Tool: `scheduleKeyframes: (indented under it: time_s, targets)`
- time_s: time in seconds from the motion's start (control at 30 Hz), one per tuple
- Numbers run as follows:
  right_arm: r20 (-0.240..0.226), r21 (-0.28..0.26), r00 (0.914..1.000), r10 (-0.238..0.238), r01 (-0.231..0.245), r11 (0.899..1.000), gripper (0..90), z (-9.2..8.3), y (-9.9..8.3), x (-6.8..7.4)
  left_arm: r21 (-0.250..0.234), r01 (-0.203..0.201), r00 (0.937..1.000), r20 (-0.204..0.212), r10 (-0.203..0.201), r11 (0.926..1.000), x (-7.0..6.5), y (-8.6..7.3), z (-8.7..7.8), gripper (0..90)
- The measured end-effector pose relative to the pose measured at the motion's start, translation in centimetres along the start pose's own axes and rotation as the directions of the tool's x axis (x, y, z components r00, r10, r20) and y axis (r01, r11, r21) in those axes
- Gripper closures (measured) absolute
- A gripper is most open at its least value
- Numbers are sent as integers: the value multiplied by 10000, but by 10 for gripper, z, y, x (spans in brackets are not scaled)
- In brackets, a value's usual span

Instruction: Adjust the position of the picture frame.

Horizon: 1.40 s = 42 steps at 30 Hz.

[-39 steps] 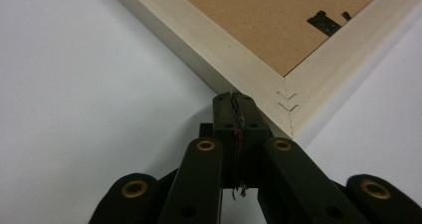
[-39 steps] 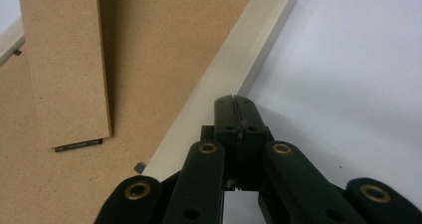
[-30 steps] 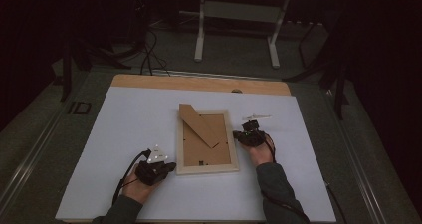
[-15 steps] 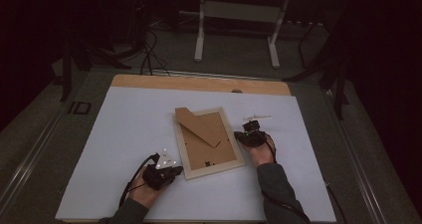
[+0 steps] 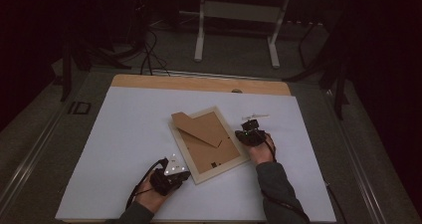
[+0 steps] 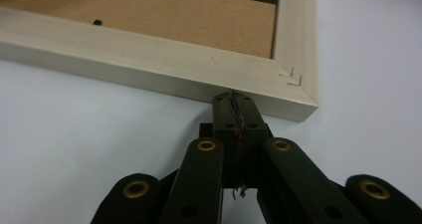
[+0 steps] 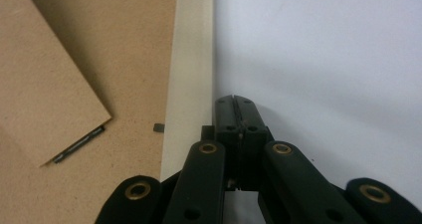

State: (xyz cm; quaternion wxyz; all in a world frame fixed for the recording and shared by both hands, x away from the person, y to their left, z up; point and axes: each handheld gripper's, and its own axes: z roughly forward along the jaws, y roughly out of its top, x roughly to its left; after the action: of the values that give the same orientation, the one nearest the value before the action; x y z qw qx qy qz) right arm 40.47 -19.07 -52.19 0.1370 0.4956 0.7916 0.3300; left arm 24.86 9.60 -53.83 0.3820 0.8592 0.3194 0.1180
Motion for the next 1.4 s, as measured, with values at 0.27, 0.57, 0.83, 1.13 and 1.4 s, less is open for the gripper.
scheduleKeyframes:
  time_s: [0.27,0.57,0.83,1.13,1.4]
  targets:
    - [-2,-50,10000,8,-8,10000,900,-2,0,-3,-87,-142,9999,66,143,9999,-9,2,4,900]
    - [-119,-99,9999,42,-43,9999,900,-4,0,-8,-241,-231,9989,400,240,9994,-19,4,9,900]
    - [-169,-493,9993,-327,318,9983,897,-17,-1,-14,-313,-136,9976,681,157,9994,-25,12,19,900]
    - [-221,-890,9987,-449,428,9951,894,-37,-3,-19,-285,-325,9966,751,346,9991,-36,25,32,900]
    - [-429,-1096,9980,-464,415,9931,895,-48,-11,-21,-210,-485,9956,797,500,9986,-44,38,45,900]
